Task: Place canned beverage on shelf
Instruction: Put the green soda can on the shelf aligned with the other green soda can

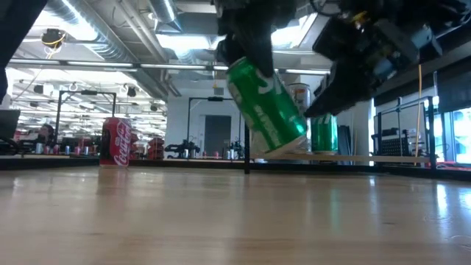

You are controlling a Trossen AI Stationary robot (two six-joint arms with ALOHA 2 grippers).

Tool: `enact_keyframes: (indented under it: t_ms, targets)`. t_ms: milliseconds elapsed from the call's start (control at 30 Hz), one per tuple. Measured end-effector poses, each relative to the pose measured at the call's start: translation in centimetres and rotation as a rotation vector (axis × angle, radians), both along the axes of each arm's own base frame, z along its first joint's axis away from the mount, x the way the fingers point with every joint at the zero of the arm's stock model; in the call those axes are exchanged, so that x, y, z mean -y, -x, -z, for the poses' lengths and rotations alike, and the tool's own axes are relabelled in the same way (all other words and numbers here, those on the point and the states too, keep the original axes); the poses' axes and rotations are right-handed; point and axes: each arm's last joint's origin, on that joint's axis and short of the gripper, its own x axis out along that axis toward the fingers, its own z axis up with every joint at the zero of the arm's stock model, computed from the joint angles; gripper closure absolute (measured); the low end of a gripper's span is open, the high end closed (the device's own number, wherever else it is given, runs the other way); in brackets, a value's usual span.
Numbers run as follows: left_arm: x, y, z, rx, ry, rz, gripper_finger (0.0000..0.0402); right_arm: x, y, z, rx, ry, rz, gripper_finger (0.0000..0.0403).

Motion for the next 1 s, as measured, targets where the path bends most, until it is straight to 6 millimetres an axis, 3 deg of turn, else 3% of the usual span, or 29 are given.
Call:
enact_keyframes:
  t_ms: [233,600,800,1000]
  targets:
    - [-0.2,-0.7,-0.1,0.065,-0.006,-0.037,0.0137,0.0,-0.6,2.3,-0.086,0.030,0.018,0.0401]
    - [-0.3,-1.7,-0.7,0.197,-0.064,-0.062,0.0137,0.0,-1.1,3.3,-0.092,0.052,0.048,0.0402]
    - [-0.2,-1.8,-0.5,0.202,-0.081,-0.030,0.0137,0.1,-0.6,3.2,-0.129,0.057,0.045,0.0402]
    - [0.7,-1.4,1.2,0.153,-0.069,0.173,0.0137,0.3,1.3,1.7,-0.204,0.090,0.008,0.0402]
